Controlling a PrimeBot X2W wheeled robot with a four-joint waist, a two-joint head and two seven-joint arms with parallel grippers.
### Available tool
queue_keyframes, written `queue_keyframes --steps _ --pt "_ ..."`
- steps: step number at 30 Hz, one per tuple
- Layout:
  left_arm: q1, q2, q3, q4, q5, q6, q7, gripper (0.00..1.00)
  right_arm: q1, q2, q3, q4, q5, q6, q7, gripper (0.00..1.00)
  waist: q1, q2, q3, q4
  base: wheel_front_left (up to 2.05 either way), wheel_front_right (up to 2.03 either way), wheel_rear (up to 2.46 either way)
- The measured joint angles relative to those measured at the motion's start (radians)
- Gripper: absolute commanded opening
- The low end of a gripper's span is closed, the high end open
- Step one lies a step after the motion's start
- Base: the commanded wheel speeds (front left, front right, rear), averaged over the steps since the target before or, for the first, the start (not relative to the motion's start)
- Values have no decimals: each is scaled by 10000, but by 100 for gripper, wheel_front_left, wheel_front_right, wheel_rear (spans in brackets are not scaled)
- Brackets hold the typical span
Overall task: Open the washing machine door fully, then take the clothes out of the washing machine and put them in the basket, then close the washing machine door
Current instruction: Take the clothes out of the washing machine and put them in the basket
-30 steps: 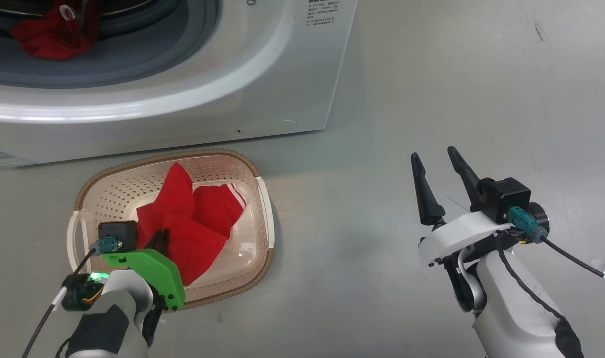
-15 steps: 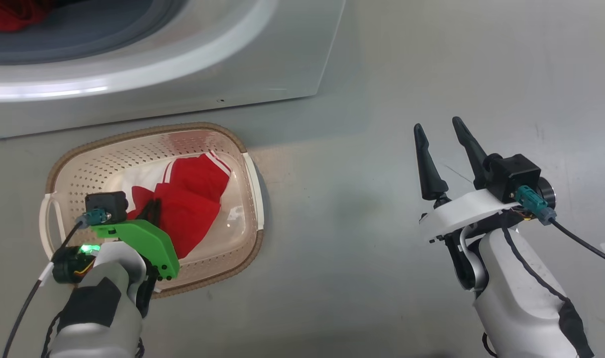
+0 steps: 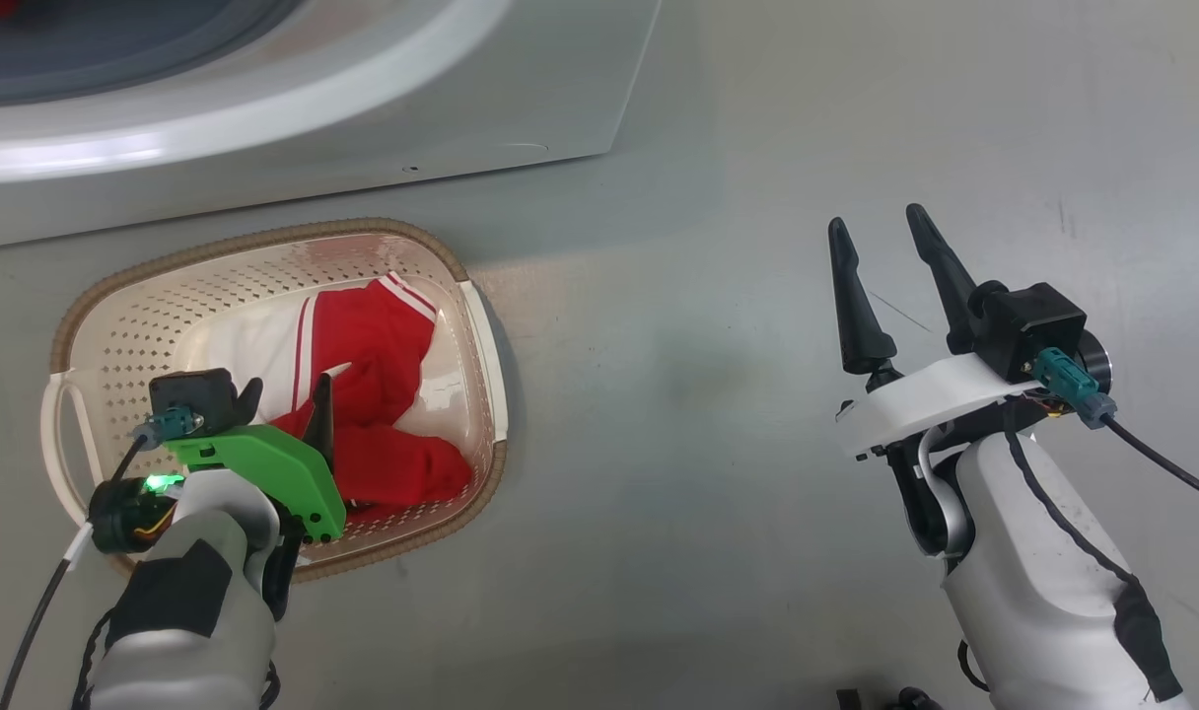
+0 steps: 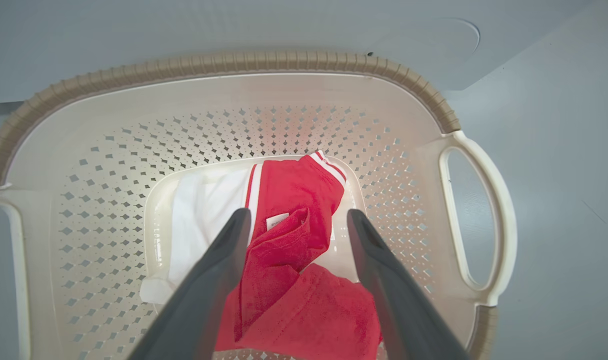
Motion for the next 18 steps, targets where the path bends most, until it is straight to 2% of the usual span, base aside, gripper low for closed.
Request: queue_keyframes --steps 9,18 --pt "33 12 -82 6 52 -4 -291 100 1 0 -257 38 0 0 0 100 0 0 -465 63 0 0 0" --pt "378 52 -102 -790 226 -61 -397 100 151 0 -587 207 -90 17 0 100 0 0 -1353 144 0 0 0"
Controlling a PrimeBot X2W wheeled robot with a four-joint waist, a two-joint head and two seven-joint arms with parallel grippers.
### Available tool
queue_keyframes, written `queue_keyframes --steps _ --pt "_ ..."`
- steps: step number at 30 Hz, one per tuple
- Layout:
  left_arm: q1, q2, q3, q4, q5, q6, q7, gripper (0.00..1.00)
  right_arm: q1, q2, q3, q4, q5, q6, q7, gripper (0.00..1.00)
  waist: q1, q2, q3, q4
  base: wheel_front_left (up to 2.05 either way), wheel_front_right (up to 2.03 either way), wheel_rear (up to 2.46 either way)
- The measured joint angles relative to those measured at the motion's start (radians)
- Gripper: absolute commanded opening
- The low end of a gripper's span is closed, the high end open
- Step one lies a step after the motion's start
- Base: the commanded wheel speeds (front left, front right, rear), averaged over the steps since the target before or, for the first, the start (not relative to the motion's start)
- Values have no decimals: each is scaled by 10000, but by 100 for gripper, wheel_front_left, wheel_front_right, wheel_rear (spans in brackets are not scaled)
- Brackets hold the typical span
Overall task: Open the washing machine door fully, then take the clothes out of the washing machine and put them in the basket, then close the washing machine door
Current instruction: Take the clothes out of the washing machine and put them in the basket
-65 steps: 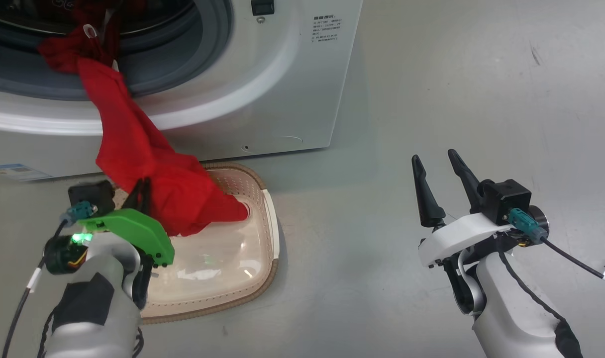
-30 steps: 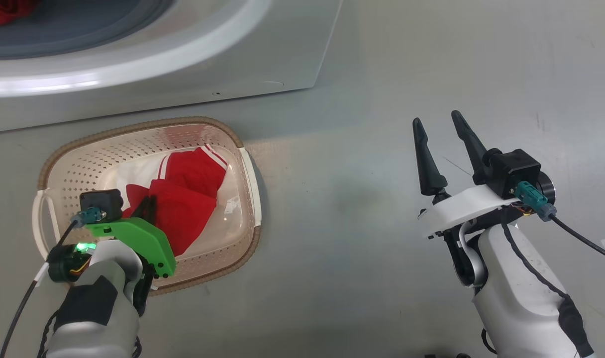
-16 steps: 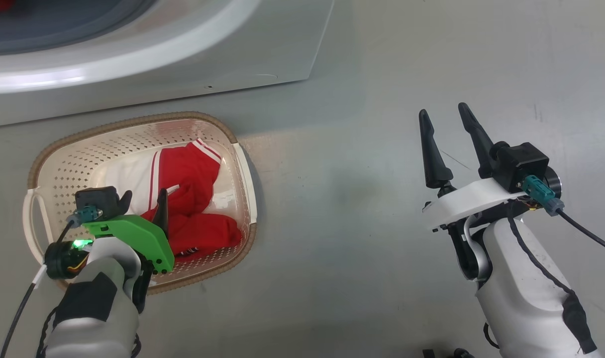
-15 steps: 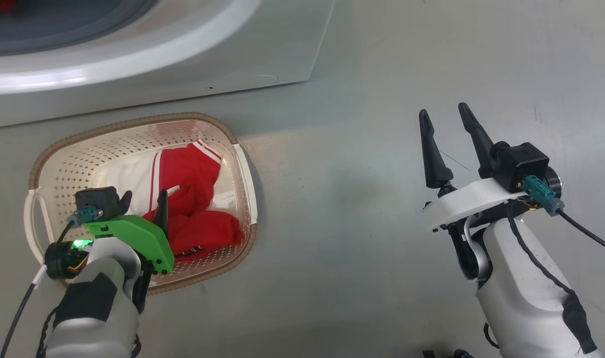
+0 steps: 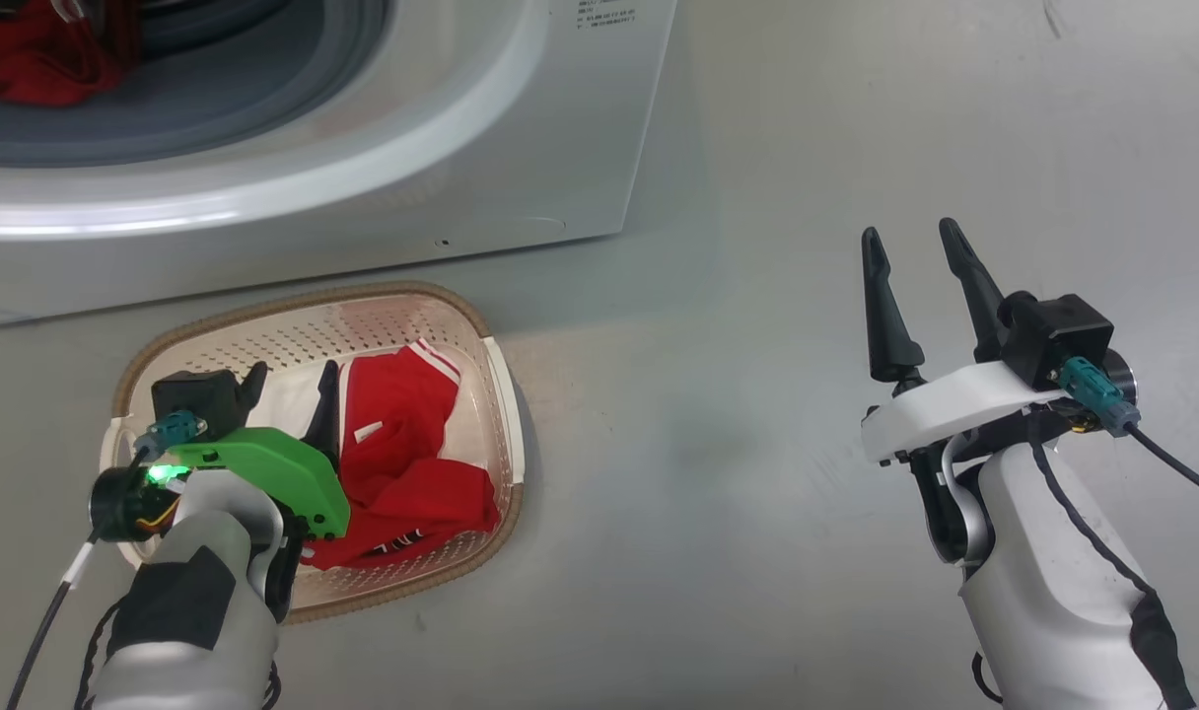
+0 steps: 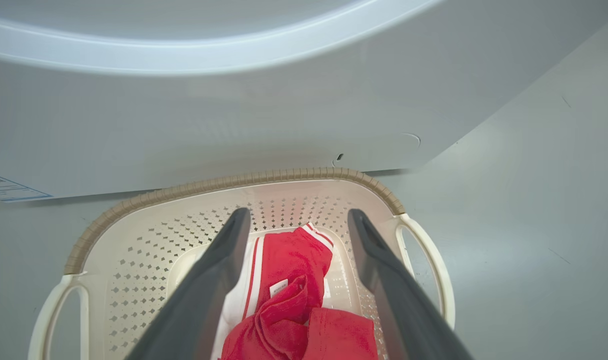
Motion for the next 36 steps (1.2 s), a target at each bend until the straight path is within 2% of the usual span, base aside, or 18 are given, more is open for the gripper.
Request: queue_keyframes --steps 6,18,21,36 --pt "369 81 451 -1672 13 2 0 100 429 0 -232 50 -73 75 0 100 0 0 -747 85 0 0 0" --pt "2011 104 1258 -4004 374 104 0 100 1235 0 -479 23 -167 176 0 100 0 0 -2352 267 0 0 0" --pt "2521 104 1367 -4439 516 105 0 100 1499 0 -504 -19 -198 261 0 100 0 0 -2768 301 0 0 0" --pt "4623 88 1987 -6245 859 293 -2 100 2748 21 -558 -393 -454 267 0 100 -1 0 -4673 335 0 0 0"
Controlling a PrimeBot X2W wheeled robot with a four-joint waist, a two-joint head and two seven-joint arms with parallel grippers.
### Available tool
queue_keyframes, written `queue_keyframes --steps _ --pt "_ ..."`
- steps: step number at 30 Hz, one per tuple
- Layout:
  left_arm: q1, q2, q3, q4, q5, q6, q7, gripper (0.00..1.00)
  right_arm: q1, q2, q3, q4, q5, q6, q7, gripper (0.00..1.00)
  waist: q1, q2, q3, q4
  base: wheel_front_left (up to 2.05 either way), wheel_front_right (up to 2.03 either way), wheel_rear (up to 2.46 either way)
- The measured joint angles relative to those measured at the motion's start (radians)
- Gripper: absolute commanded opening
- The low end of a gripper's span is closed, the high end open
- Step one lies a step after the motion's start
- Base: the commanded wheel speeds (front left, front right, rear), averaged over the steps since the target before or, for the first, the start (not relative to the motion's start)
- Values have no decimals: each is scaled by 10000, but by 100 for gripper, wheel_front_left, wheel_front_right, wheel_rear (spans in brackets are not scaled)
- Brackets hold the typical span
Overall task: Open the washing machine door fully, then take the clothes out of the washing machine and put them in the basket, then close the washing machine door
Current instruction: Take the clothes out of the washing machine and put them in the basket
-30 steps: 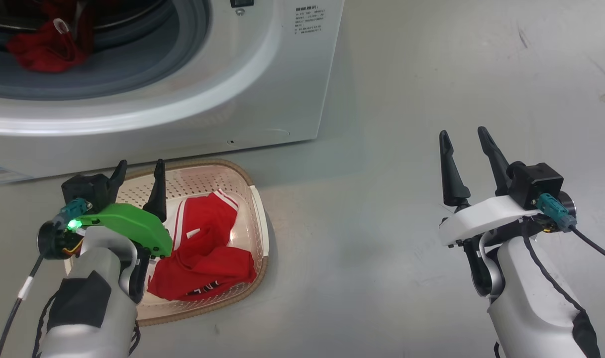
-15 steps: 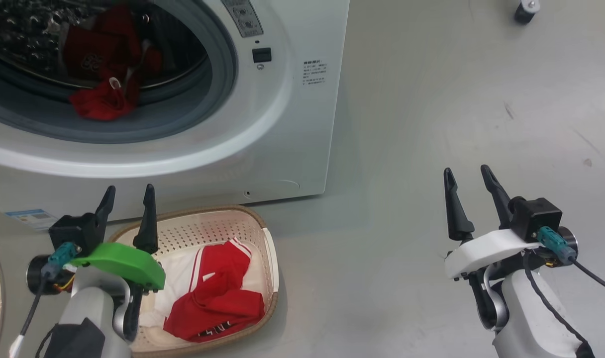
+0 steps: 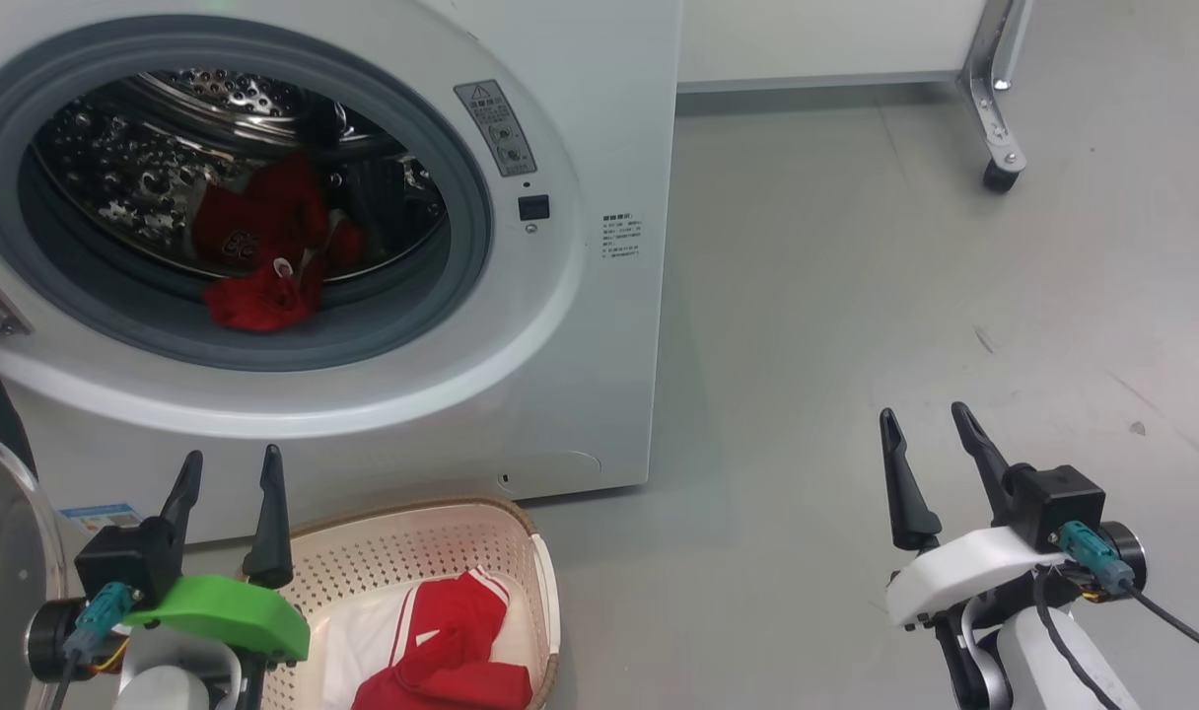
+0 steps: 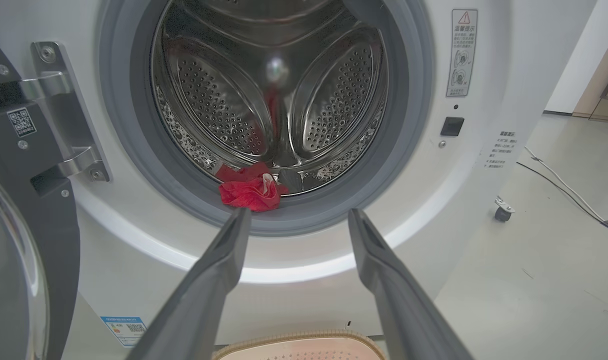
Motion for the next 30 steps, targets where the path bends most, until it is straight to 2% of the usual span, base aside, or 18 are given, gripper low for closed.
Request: queue_keyframes --steps 9,30 --pt "919 -6 163 -704 98 88 0 100 533 33 0 -307 -82 -2 0 100 0 0 -493 -127 0 0 0" --pt "1800 -59 249 -1691 117 165 0 100 837 38 17 -734 -226 -2 0 100 0 0 -450 -178 0 0 0"
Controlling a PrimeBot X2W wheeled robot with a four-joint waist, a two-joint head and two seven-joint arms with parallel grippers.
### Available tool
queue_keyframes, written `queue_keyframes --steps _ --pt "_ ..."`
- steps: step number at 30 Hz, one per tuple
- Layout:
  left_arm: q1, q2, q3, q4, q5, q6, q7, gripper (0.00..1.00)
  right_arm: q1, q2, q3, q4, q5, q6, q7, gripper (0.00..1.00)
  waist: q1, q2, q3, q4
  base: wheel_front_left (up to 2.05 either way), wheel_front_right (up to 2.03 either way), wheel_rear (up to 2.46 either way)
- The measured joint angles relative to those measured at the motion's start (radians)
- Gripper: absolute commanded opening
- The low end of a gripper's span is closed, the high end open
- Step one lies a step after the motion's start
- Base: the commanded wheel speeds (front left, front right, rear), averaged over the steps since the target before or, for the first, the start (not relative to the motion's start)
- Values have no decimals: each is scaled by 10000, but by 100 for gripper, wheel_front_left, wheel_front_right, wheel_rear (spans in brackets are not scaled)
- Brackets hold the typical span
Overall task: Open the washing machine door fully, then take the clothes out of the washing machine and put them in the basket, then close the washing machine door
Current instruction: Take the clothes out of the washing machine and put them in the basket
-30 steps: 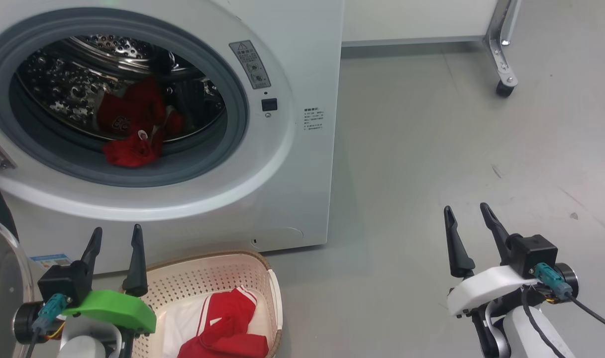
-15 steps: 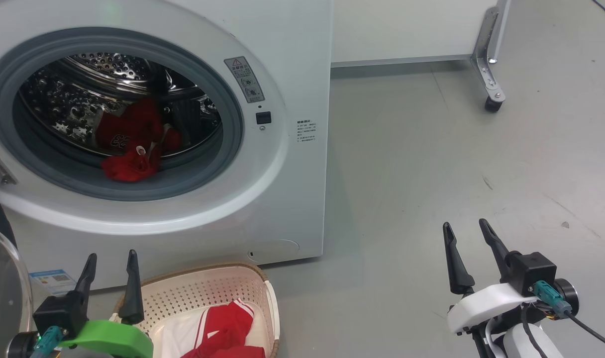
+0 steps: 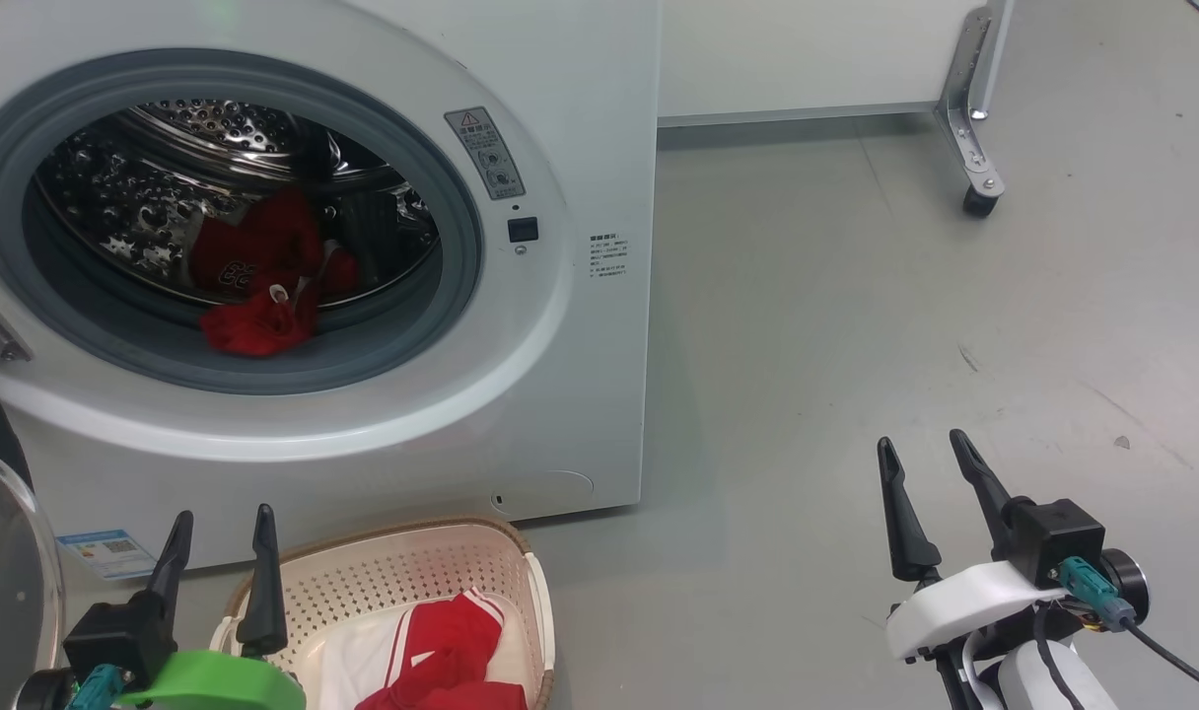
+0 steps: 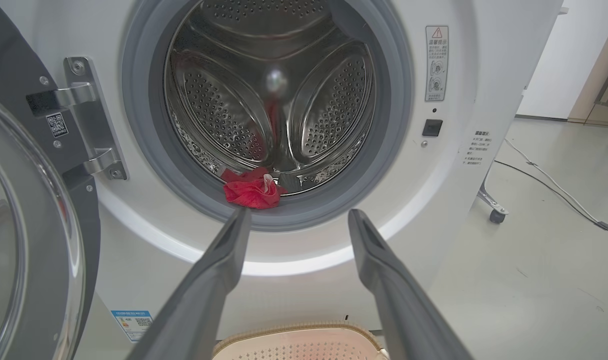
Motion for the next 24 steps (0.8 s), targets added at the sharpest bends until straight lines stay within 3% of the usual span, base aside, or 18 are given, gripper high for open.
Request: queue_keyframes --steps 24 --pt "288 -27 -184 -232 -31 92 0 100 172 8 144 -257 -21 2 0 100 0 0 584 32 0 0 0"
